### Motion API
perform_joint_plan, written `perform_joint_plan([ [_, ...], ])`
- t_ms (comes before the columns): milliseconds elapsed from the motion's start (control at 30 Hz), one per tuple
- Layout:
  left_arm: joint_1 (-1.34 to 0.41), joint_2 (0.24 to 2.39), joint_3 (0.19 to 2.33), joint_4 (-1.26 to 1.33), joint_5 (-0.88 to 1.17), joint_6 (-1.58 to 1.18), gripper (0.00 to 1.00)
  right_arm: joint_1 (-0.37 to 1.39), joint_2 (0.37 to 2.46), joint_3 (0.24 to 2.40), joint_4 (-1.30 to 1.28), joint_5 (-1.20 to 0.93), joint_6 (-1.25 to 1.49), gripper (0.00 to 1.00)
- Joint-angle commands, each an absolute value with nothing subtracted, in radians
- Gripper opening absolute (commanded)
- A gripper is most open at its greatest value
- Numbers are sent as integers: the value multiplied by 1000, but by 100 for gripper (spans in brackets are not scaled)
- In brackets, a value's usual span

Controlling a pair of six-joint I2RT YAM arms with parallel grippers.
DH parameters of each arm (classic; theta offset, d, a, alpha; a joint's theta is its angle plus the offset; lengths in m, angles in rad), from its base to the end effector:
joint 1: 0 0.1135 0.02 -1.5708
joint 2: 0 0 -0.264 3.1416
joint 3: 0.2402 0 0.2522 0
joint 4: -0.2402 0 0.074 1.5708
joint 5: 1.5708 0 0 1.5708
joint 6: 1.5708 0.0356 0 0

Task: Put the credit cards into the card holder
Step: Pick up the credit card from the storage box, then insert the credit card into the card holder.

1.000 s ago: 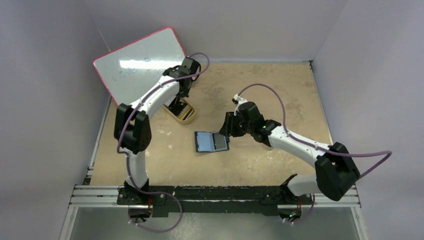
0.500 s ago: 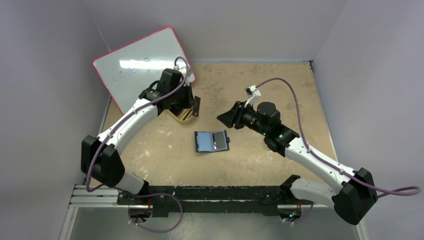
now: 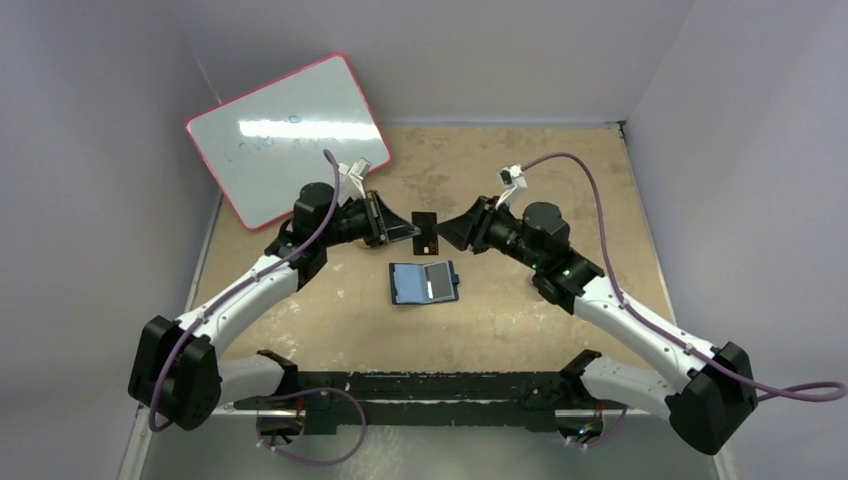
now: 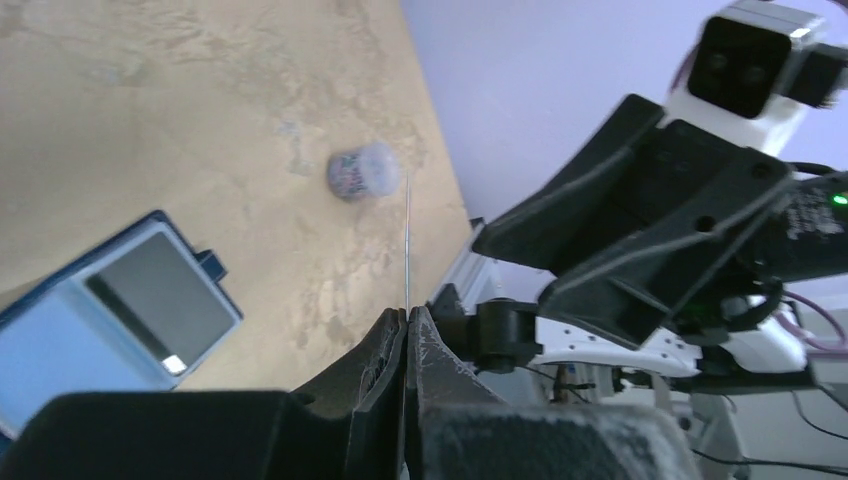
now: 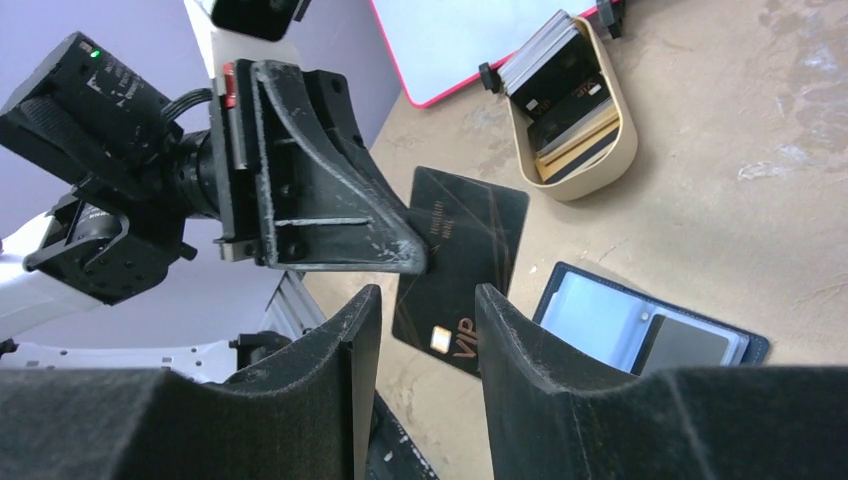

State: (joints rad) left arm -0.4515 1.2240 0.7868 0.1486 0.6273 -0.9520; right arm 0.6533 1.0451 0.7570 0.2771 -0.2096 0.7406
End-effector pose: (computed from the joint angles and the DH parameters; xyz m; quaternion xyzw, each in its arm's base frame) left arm 0.2394 -0.1393 0.2832 -0.0100 0.7843 -0.5561 0.2748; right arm 0.1926 0.1568 0.3286 -0.0426 0.7096 0.5059 0.4885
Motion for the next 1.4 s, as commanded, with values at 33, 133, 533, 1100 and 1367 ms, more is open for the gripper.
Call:
perform_joint_plan([
  [33, -445, 1133, 743, 369, 685, -1098, 0, 646, 1073, 838, 295, -253, 748, 43],
  [133, -445, 1103, 725, 361, 662, -1104, 0, 640, 1074, 848, 273, -240, 741, 43],
  [533, -445, 1104, 659, 542, 668, -1234, 0, 629, 1074, 813, 381, -382, 778, 35],
  [1100, -445, 1087, 692, 169, 524, -1041, 34, 611, 1055, 759, 384, -355, 767, 0],
  [1367, -445, 1099, 677, -120, 310, -871, 42, 607, 1118, 712, 352, -310, 737, 0],
])
